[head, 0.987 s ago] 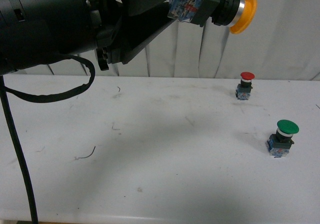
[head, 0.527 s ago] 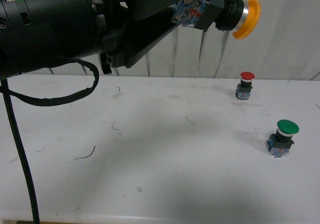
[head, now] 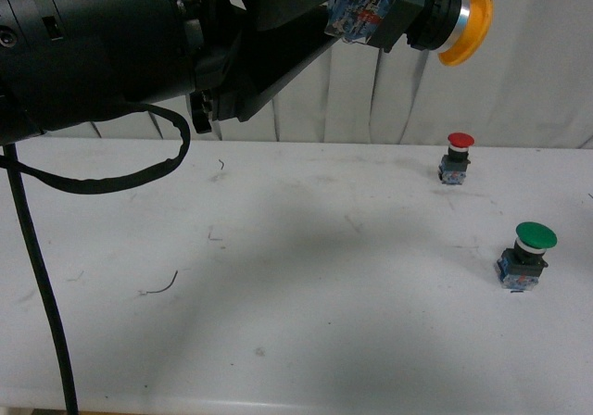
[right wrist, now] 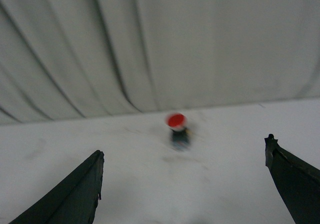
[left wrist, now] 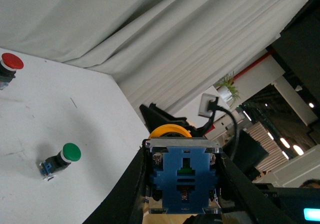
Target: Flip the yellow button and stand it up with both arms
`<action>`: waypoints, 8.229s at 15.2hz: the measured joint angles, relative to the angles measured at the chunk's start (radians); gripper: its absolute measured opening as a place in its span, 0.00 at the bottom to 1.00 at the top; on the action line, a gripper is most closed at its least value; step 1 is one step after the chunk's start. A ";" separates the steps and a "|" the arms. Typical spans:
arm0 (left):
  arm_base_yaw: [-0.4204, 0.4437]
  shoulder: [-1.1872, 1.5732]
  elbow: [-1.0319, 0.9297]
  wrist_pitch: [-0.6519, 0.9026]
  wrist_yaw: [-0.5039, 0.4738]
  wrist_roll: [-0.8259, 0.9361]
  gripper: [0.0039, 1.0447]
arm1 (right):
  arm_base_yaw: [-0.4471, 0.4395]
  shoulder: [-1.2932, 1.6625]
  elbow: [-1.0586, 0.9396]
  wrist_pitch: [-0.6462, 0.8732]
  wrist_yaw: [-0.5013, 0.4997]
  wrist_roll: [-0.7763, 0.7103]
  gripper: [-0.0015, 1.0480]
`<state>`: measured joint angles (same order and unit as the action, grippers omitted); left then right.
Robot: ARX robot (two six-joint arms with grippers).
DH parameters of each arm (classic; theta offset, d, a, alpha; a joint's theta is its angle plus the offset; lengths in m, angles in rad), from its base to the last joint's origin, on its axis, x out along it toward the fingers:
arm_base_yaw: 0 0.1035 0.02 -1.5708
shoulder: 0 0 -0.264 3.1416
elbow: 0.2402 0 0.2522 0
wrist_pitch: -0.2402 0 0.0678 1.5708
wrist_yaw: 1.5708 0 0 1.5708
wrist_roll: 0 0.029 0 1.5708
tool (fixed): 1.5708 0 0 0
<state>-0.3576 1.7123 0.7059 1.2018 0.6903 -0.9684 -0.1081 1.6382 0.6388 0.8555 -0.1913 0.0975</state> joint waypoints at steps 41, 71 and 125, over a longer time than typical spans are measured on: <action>-0.007 0.000 -0.031 0.061 0.001 -0.031 0.89 | 0.328 0.126 0.031 0.430 -0.524 1.188 0.33; 0.356 -1.265 -0.657 -0.809 -0.691 0.954 0.01 | 0.312 0.107 0.045 0.428 -0.528 1.113 0.33; 0.357 -1.703 -0.696 -1.205 -0.690 0.954 0.94 | 0.212 0.760 1.044 -0.923 0.477 0.044 0.33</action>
<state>-0.0010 0.0090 0.0097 -0.0036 -0.0002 -0.0139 0.1036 2.3978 1.6829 -0.0677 0.2855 0.1417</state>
